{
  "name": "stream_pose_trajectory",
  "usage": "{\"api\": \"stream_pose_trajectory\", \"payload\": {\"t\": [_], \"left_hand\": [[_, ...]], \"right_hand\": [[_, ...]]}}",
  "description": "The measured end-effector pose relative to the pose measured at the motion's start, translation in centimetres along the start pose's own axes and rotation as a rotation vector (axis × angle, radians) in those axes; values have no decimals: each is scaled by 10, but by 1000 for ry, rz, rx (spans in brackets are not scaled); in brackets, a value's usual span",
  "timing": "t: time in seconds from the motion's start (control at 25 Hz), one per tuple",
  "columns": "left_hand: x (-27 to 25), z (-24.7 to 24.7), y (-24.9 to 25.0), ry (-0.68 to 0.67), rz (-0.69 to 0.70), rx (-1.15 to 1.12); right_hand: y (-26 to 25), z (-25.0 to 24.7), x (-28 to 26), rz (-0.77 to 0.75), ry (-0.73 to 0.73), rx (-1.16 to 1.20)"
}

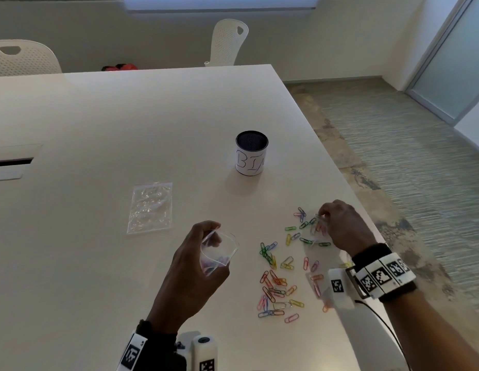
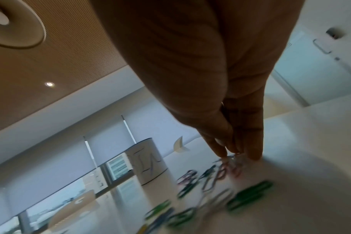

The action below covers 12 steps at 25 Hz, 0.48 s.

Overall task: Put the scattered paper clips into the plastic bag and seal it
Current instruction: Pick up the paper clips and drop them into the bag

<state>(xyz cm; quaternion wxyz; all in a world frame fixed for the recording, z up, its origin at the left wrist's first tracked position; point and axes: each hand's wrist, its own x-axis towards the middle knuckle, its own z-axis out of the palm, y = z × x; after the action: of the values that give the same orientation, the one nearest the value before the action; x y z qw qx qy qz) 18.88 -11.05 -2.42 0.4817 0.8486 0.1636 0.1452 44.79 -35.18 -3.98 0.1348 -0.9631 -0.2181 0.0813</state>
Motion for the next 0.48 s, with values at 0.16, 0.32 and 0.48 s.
{"api": "stream_pose_trajectory", "payload": {"t": [0.16,0.32,0.48], "left_hand": [[2,0,-1,-4,-6,-10],[1,1,1,-4,-10,-14],[0,1,3,-3,-14,-21]], "right_hand": [[-26,-2,-15,-110,-156,201],[-29,-13,-1,-138,-30,196],[-31,-7,3,-217,-133,49]]}}
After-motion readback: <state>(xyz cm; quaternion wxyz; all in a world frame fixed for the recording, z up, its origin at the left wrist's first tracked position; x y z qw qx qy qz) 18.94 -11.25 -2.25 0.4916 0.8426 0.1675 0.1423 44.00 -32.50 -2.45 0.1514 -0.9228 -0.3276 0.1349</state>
